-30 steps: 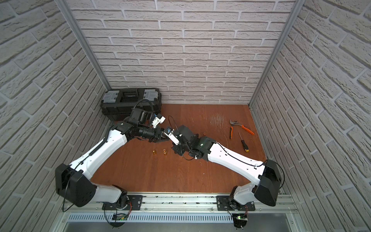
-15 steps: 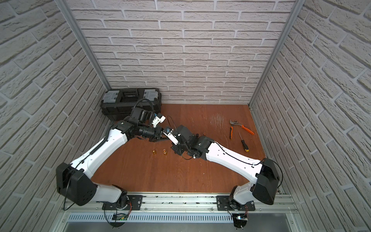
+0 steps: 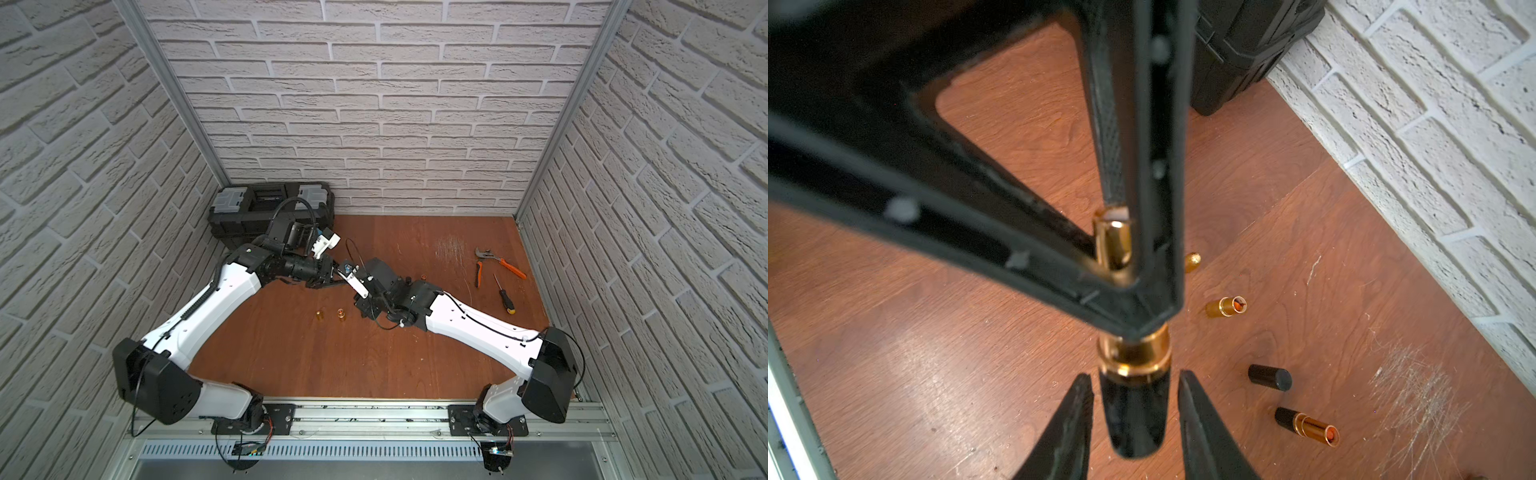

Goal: Open the lipstick cap
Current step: Place the lipstick at the center of the board.

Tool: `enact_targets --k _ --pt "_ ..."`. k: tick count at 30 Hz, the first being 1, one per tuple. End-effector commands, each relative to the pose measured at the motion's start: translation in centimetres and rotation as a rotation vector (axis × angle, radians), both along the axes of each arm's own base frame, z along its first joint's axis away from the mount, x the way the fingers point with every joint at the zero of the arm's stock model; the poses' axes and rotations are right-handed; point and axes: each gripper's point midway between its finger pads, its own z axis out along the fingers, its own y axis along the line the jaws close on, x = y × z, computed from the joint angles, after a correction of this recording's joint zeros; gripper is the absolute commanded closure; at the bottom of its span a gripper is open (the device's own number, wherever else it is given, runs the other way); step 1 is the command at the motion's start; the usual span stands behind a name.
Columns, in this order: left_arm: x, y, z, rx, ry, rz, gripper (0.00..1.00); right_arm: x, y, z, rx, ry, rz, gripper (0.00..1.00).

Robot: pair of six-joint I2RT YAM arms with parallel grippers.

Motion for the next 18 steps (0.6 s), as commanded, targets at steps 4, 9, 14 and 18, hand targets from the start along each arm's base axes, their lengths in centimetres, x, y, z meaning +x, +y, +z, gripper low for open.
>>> enact_targets --k 4,9,14,18 --pt "1.9 0.4 -3.3 0.206 -0.092 0.031 0.87 -0.4 -2.6 5.4 0.057 -0.116 -0.055 0.63" --pt "3.0 -2.1 -6.1 0.339 -0.225 0.013 0.88 -1.0 -5.3 6.9 0.048 -0.157 -0.119 0.63" --pt "3.4 -4.6 -8.9 0.544 -0.337 -0.048 0.86 -1.6 -7.9 7.6 0.028 -0.190 -0.181 0.63" --pt "3.4 -6.9 -10.8 0.561 -0.389 -0.072 0.86 -1.7 -8.9 7.9 0.010 -0.207 -0.203 0.63"
